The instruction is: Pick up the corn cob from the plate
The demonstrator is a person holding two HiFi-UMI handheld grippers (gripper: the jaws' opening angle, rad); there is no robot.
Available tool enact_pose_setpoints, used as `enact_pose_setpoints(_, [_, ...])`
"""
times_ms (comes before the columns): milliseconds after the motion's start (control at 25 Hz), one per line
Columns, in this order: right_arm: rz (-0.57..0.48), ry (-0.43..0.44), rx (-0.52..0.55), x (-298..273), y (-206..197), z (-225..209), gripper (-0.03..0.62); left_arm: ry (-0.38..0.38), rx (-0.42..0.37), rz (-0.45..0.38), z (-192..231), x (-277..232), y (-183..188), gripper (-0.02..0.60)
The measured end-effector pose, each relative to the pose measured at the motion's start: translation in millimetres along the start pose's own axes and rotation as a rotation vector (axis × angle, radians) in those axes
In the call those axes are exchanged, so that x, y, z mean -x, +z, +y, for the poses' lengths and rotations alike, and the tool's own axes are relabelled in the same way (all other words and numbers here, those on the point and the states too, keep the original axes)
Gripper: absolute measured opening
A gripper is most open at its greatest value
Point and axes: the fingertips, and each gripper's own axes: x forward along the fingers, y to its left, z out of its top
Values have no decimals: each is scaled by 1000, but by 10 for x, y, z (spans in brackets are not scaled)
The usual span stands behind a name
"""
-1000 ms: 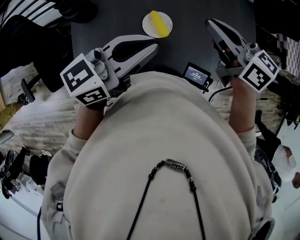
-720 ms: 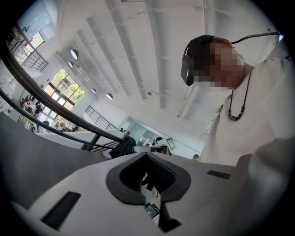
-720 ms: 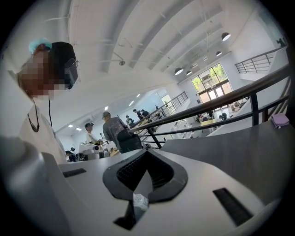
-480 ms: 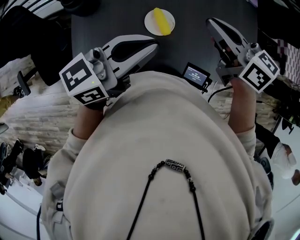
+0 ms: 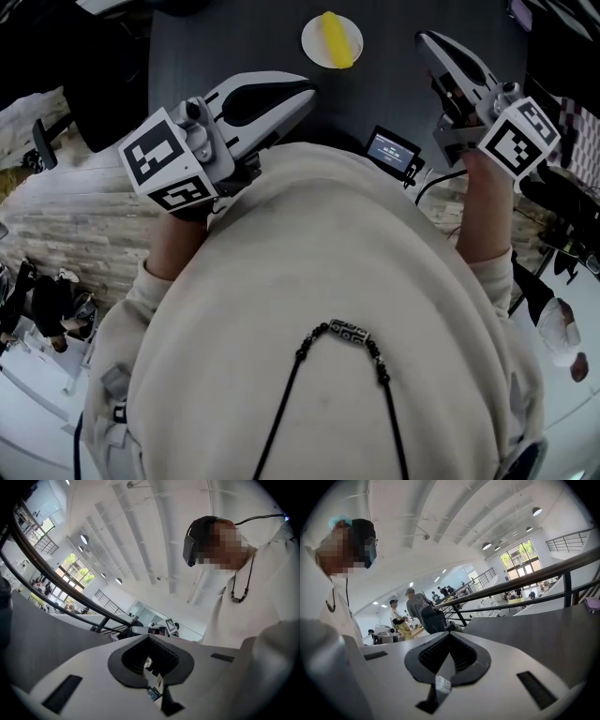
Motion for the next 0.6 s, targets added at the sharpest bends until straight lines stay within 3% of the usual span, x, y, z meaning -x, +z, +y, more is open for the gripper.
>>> enact_pose_setpoints(600, [88, 33, 21, -368, -99, -149, 17, 107, 34, -41, 80, 171, -66, 3])
